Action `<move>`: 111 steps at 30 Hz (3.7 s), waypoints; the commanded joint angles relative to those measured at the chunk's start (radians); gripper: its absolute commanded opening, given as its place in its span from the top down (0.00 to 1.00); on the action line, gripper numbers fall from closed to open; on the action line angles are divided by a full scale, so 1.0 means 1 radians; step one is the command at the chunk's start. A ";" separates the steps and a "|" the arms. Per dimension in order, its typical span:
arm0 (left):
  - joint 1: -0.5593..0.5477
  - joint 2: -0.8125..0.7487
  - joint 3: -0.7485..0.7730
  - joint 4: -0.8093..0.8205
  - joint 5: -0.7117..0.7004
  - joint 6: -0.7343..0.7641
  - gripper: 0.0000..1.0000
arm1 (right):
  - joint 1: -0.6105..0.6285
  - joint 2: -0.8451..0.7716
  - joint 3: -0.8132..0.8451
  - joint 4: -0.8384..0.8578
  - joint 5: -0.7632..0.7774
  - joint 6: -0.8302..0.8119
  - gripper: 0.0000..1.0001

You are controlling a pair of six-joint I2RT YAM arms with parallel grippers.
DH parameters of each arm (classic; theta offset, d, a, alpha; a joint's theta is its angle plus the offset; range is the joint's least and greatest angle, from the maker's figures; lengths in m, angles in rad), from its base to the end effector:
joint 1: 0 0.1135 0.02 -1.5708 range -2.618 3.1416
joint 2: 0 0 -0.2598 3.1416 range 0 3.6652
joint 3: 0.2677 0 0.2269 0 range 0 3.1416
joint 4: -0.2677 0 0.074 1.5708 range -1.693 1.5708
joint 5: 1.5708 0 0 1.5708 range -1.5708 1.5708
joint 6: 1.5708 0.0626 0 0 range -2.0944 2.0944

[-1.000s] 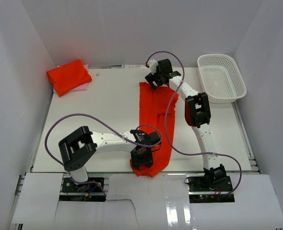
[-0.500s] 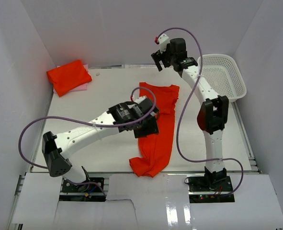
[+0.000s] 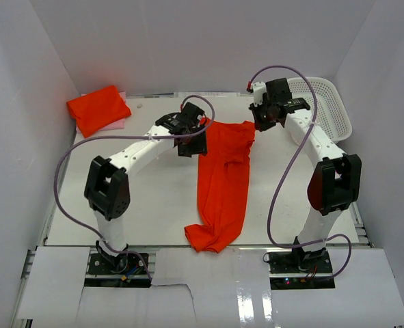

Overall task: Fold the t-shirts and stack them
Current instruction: Rotate the tshirt 90 degrees

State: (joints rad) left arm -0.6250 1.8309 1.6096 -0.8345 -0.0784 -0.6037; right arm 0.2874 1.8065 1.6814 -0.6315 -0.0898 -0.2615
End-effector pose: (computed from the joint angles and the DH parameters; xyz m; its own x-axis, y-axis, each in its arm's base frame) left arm 0.3116 -0.2187 0.2564 -0.8944 -0.0526 -0.4442 0.0538 0.9732 -0.2235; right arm 0.3862 0.1200 0.3048 -0.5468 -0.4301 -0.7184 -0.5033 0.8545 -0.1285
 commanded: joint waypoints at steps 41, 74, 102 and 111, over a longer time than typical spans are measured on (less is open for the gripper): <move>0.048 0.533 0.391 0.204 0.197 0.369 0.39 | -0.057 0.419 0.156 -0.045 -0.242 0.025 0.92; 0.283 0.729 0.493 0.235 0.115 0.303 0.39 | -0.063 0.740 0.545 0.136 -0.212 0.034 0.88; 0.208 -0.030 -0.043 0.224 0.101 0.203 0.37 | -0.062 0.188 0.121 -0.183 -0.418 0.045 0.15; 0.143 -0.131 -0.388 0.362 0.094 0.121 0.38 | -0.054 0.102 -0.130 -0.149 -0.461 0.036 0.21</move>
State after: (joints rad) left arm -0.4805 1.7451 1.2549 -0.5522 0.0254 -0.4454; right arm 0.2295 1.9587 1.5471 -0.7925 -0.4995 -0.2138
